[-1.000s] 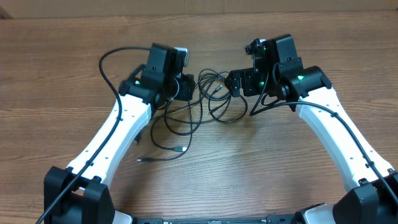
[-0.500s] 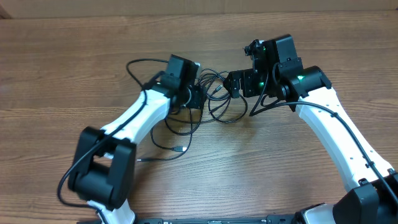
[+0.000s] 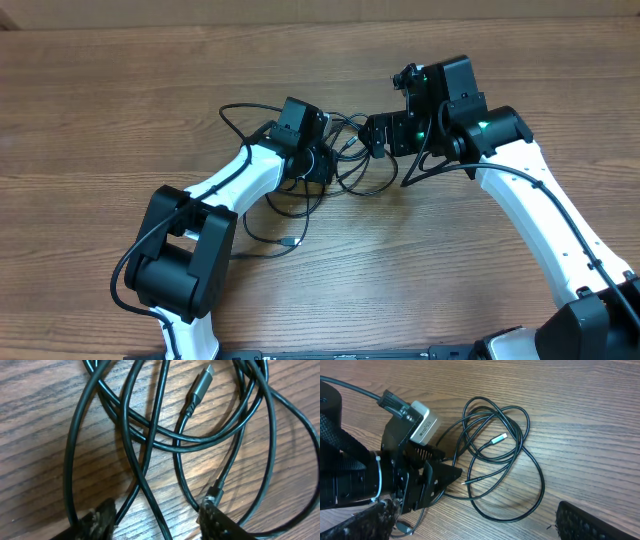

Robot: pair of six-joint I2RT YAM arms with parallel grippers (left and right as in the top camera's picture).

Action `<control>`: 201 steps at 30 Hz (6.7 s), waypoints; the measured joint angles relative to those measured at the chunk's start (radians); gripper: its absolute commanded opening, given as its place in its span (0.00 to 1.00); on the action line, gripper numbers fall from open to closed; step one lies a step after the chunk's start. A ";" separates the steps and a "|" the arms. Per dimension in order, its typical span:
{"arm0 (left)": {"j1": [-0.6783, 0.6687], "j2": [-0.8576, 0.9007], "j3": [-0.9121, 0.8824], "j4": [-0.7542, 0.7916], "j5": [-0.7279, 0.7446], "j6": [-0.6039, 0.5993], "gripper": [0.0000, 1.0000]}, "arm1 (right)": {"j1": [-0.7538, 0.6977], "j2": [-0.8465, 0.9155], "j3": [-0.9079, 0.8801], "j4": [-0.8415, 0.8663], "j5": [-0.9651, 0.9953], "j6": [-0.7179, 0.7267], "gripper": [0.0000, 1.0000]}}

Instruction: Untangle cables

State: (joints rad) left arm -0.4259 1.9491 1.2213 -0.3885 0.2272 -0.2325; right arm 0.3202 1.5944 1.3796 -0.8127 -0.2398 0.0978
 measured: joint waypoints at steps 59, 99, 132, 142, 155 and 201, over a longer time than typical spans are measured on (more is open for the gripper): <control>0.001 0.000 0.088 -0.145 -0.224 0.078 0.60 | 0.000 0.000 0.000 -0.003 -0.026 -0.001 1.00; 0.055 0.005 0.637 -0.642 -0.251 0.026 0.04 | 0.000 0.000 0.000 -0.003 -0.026 -0.020 1.00; 0.059 0.008 1.476 -1.154 0.043 0.154 0.04 | 0.000 0.000 0.000 0.274 -0.215 -0.046 0.58; 0.059 0.008 1.490 -1.132 0.169 0.163 0.04 | 0.000 0.004 0.000 0.275 -0.269 -0.050 0.23; 0.059 -0.101 1.569 -1.129 0.140 0.166 0.04 | 0.001 0.068 0.000 0.224 -0.219 -0.049 0.04; 0.054 0.028 1.578 -1.282 -0.023 0.182 0.36 | -0.024 -0.266 0.192 0.295 -0.175 -0.166 0.04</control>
State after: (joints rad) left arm -0.3717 1.9774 2.7991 -1.6707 0.2047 -0.0509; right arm 0.2962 1.3281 1.5711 -0.5175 -0.4145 -0.0685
